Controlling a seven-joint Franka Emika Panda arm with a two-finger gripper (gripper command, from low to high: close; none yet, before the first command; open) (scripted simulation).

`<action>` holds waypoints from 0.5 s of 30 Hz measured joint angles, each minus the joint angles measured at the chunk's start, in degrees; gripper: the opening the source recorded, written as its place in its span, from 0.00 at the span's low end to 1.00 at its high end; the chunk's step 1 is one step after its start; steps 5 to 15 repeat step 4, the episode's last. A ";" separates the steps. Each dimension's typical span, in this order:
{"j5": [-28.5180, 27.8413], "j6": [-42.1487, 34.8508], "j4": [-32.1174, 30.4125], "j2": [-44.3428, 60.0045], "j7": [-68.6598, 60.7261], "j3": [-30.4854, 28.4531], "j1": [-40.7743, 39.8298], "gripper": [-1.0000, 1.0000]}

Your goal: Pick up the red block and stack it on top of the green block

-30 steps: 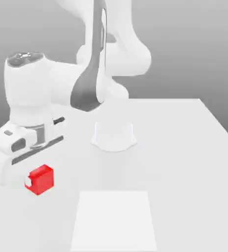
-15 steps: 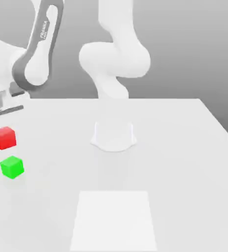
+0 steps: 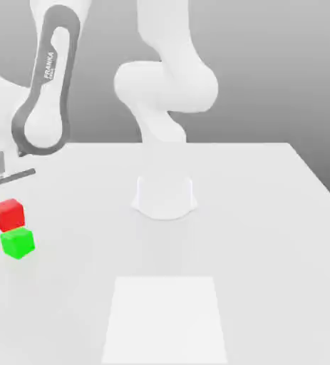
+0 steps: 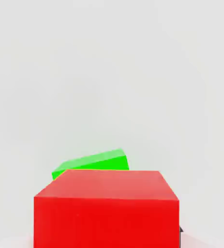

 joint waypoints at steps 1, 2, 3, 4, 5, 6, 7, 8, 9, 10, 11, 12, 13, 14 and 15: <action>1.39 0.44 0.06 0.84 -1.03 0.76 -0.43 0.00; 2.73 0.87 0.11 1.69 -2.01 1.58 -0.90 0.00; 3.98 1.32 0.17 2.54 -2.94 2.45 -1.44 0.00; 4.87 1.62 0.21 3.14 -3.60 2.99 -1.74 1.00; 4.87 1.62 0.21 3.14 -3.60 2.99 -1.74 1.00; 4.87 1.62 0.21 3.14 -3.60 2.99 -1.74 1.00; 4.87 1.62 0.21 3.14 -3.60 2.99 -1.74 1.00; 4.87 1.62 0.21 3.14 -3.60 2.99 -1.74 1.00; 4.87 1.62 0.21 3.14 -3.60 2.99 -1.74 1.00; 4.87 1.62 0.21 3.14 -3.60 2.99 -1.74 1.00; 4.87 1.62 0.21 3.14 -3.60 2.99 -1.74 1.00; 4.87 1.62 0.21 3.14 -3.60 2.99 -1.74 1.00; 4.87 1.62 0.21 3.14 -3.60 2.99 -1.74 1.00; 4.87 1.62 0.21 3.14 -3.60 2.99 -1.74 1.00; 4.87 1.62 0.21 3.14 -3.60 2.99 -1.74 1.00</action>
